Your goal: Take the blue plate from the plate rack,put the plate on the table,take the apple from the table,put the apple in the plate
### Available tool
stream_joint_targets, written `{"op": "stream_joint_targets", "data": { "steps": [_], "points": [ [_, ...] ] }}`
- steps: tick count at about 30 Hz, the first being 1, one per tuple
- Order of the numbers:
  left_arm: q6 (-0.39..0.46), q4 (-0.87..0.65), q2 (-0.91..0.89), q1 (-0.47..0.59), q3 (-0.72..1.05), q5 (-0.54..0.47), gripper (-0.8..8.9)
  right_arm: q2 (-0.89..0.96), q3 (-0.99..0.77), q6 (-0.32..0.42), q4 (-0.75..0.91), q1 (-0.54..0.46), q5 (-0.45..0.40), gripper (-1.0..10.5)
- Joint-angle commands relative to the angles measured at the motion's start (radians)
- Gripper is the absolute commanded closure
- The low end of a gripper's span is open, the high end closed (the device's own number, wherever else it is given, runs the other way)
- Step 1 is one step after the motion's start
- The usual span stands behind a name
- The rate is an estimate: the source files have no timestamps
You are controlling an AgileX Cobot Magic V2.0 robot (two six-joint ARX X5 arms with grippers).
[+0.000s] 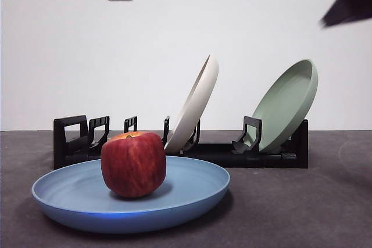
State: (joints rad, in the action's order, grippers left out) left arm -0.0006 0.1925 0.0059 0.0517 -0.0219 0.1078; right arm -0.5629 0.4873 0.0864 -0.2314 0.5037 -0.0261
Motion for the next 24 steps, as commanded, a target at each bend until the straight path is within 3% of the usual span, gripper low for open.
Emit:
{"op": "stream_joint_targets", "data": {
  "steps": [1, 4, 7, 24],
  "points": [
    [-0.003, 0.004, -0.003, 0.002, 0.01, 0.0, 8.15, 0.082, -0.037, 0.007, 0.006, -0.147, 0.002, 9.5],
    [-0.003, 0.004, -0.003, 0.003, 0.01, 0.0, 8.15, 0.18, -0.085, -0.03, 0.006, -0.306, 0.003, 9.5],
    [-0.003, 0.004, -0.003, 0.003, 0.01, 0.0, 8.15, 0.256, -0.148, -0.056, 0.016, -0.373, 0.002, 9.5],
    [-0.003, 0.004, -0.003, 0.003, 0.01, 0.0, 8.15, 0.517, -0.475, -0.188, 0.096, -0.393, 0.002, 9.5]
  ]
}}
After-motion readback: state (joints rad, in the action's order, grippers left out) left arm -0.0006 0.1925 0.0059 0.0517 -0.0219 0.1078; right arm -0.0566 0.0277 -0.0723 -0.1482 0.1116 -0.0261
